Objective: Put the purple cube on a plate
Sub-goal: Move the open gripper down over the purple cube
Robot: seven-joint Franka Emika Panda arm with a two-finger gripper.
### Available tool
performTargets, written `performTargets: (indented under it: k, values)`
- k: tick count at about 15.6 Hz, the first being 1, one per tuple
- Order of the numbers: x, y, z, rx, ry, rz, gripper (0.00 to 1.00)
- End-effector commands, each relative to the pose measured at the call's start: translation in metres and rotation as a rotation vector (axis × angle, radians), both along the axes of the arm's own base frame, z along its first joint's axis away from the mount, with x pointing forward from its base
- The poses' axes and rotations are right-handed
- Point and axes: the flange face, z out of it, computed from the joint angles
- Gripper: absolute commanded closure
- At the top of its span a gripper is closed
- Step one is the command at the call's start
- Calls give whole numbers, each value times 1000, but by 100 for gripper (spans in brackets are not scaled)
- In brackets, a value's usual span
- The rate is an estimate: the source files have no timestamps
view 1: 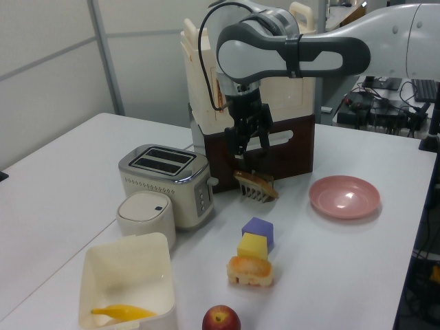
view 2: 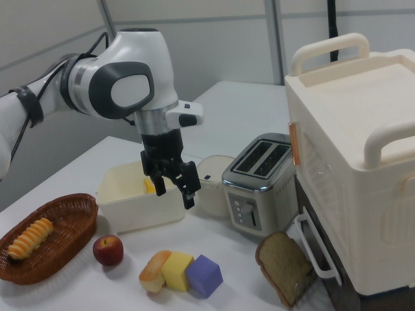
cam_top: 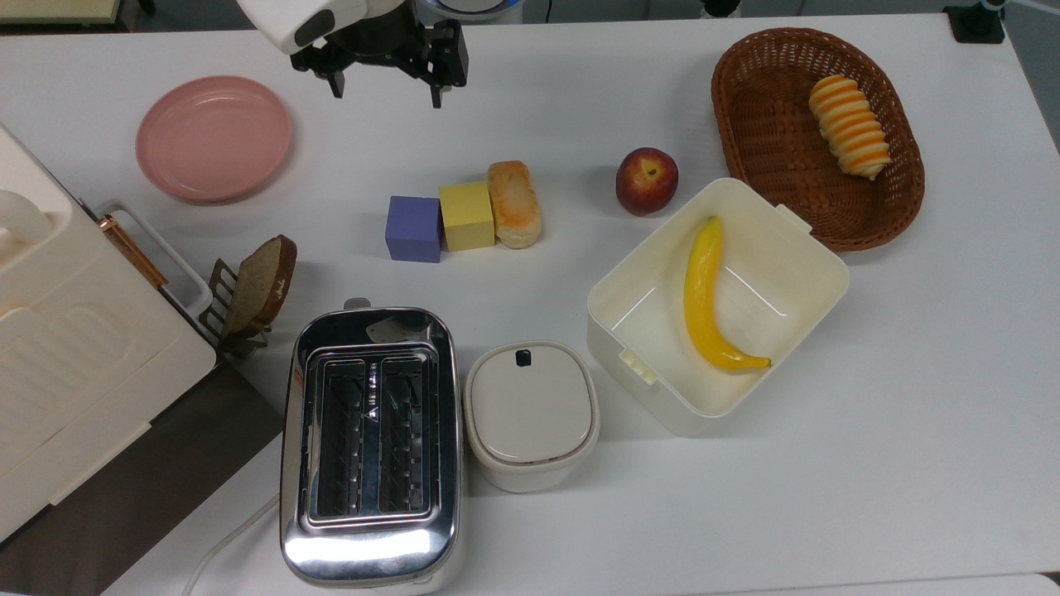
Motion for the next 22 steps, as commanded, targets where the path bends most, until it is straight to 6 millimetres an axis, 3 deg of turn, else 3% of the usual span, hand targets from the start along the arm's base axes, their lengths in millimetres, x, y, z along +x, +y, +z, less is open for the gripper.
performTargets:
  k: [1,4,7,15,19,22]
  values:
    - [-5,-3,-4,7,-4,11,0]
    - [-5,-14,-6,8,-2,1,0]
    - [-5,-26,-26,-23,18,27,0]
    - [-6,-27,-120,-48,26,80,0]
    - [6,-17,-166,-57,20,15,0]
    - [14,-10,-186,-61,9,-15,0]
